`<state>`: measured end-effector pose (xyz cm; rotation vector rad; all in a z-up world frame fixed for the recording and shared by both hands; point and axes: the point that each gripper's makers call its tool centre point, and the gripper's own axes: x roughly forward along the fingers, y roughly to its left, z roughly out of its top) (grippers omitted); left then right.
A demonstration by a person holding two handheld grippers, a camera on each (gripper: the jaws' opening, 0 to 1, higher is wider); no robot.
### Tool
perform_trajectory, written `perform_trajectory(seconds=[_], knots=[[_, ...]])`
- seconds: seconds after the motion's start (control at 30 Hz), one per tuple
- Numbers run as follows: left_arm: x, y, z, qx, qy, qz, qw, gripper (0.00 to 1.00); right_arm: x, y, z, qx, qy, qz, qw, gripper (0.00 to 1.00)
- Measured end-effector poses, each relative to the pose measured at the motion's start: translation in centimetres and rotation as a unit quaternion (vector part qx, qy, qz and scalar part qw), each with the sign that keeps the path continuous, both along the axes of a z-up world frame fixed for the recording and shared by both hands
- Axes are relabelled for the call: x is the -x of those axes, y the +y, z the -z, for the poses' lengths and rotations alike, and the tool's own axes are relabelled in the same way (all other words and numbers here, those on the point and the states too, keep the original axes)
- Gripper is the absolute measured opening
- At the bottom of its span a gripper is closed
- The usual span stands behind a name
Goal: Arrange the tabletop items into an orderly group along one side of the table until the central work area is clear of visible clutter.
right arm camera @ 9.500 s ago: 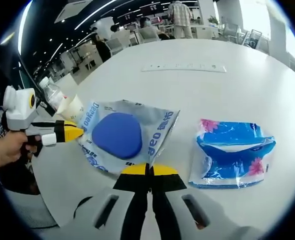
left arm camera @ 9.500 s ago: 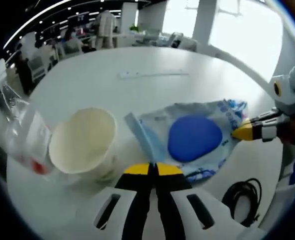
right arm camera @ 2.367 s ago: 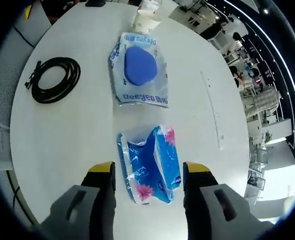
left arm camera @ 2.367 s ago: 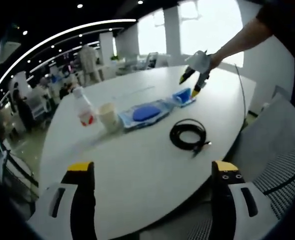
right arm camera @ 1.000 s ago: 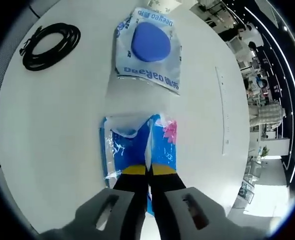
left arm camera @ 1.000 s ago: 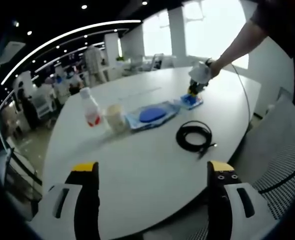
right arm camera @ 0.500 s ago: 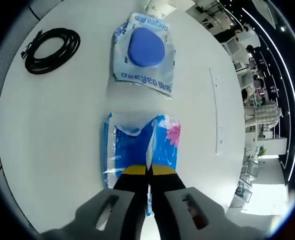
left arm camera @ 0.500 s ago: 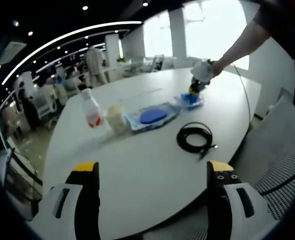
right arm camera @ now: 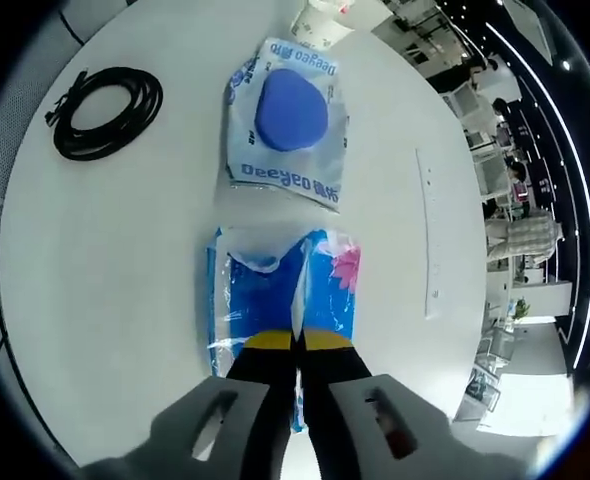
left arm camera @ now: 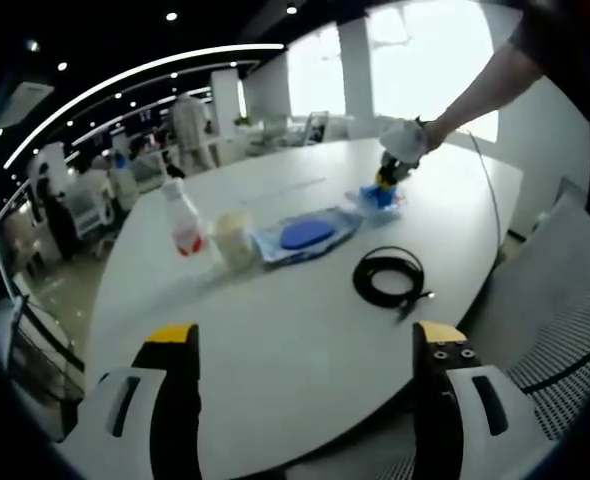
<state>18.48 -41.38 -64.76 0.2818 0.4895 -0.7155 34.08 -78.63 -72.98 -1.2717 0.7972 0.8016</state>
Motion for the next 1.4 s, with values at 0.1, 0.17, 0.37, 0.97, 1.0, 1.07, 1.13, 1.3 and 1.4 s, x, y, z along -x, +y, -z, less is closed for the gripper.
perform_trajectory(seconds=[0.1,0.17,0.37,0.97,1.0,1.07,1.13,1.3,1.4], knots=[[0.0,0.0,-0.1,0.001,-0.001,-0.002,1.0,0.84,-0.1,0.3,0.2,0.002,0.002,-0.004,1.0,0.0],[-0.1,0.1,-0.1,0.001,-0.001,-0.003,1.0,0.84,-0.2,0.5,0.2,0.001,0.004,-0.004,1.0,0.0],[-0.1,0.1,-0.1,0.001,-0.001,-0.004,1.0,0.84,-0.5,1.0,0.9,-0.006,0.01,0.0,0.9999,0.0],[0.2,0.0,0.3,0.002,0.009,0.004,0.9999,0.83,-0.8,1.2,2.3,-0.013,0.022,0.019,0.9995,0.0],[0.2,0.0,0.3,0.002,0.01,0.004,0.9999,0.83,-0.9,1.2,2.4,-0.014,0.021,0.02,0.9995,0.0],[0.2,0.0,0.3,0.001,0.009,0.004,1.0,0.83,-0.9,1.2,2.4,-0.017,0.023,0.025,0.9993,0.0],[0.2,0.0,0.3,0.001,0.009,0.003,1.0,0.83,-0.9,1.2,2.5,-0.015,0.023,0.025,0.9993,0.0],[0.1,0.0,0.2,0.0,0.009,0.002,1.0,0.83,-0.9,1.5,2.4,-0.033,0.022,0.045,0.9982,0.1],[0.2,0.0,0.2,0.0,0.01,0.002,1.0,0.83,-0.7,1.7,2.2,-0.029,0.019,0.041,0.9986,0.15]])
